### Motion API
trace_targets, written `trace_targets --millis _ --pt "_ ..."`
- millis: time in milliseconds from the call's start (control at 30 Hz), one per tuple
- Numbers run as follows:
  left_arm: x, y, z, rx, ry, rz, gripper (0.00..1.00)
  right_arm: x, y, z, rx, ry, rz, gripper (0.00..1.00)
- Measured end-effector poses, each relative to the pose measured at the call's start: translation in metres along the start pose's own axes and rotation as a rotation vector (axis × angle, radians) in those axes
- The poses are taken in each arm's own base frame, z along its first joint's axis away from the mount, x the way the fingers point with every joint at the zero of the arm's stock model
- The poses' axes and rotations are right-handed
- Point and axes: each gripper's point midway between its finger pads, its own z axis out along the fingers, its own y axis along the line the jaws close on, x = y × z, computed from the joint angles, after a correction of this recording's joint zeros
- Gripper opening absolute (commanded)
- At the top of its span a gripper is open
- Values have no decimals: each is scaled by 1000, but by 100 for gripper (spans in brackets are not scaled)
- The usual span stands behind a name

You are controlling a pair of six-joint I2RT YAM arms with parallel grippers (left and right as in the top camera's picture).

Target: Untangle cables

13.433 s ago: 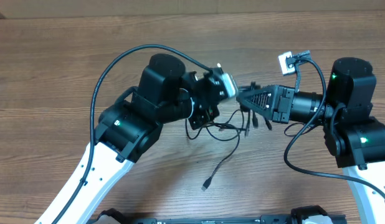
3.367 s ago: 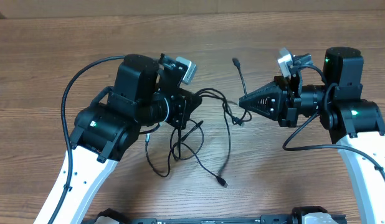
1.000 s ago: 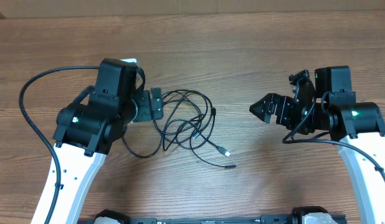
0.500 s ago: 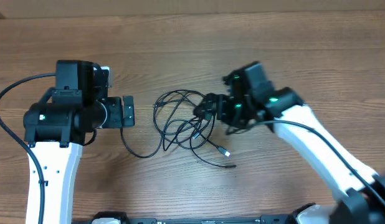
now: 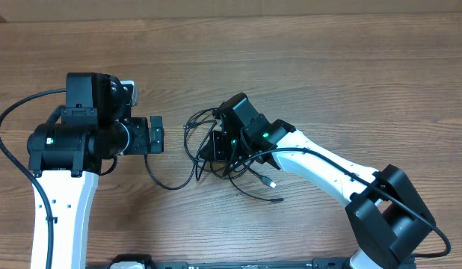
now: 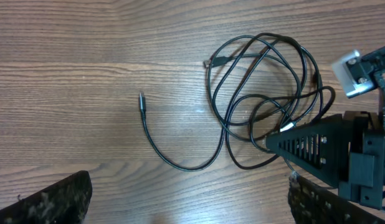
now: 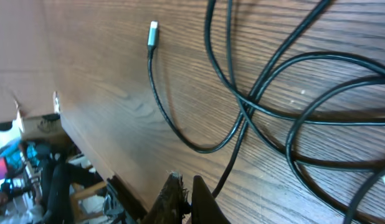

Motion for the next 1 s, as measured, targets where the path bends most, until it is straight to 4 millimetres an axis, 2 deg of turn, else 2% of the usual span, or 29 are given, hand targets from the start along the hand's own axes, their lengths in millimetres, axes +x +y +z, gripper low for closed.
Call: trace_targets --millis 100,200,300,367,467,500,567,600,667,833,933,1000 --pt "0 0 0 0 0 0 100 5 6 0 -35 31 -33 4" --pt "0 -1 0 3 0 0 100 6 18 -13 -64 17 -73 4" --pt "0 -1 0 3 0 0 100 1 54 -63 -102 -79 -147 4" --pt "0 -1 0 4 0 0 100 -5 84 -117 -109 -200 -204 4" --pt "0 -1 0 4 0 0 100 -6 115 -183 -126 -357 -267 4" --pt "0 -1 0 5 0 0 100 -3 134 -227 -144 -466 -304 4" --pt "0 -1 0 7 0 0 100 3 150 -277 -159 -590 -332 4" --pt "0 -1 0 7 0 0 100 6 154 -295 -165 -637 -342 4" --pt "0 -1 0 7 1 0 100 9 161 -329 -165 -731 -346 4" --pt "0 -1 0 7 1 0 100 12 173 -392 -185 -936 -344 4" --pt "0 -1 0 7 0 0 100 6 180 -418 -200 -1049 -339 4" --pt "0 -1 0 7 1 0 100 0 177 -427 -159 -1111 -348 4"
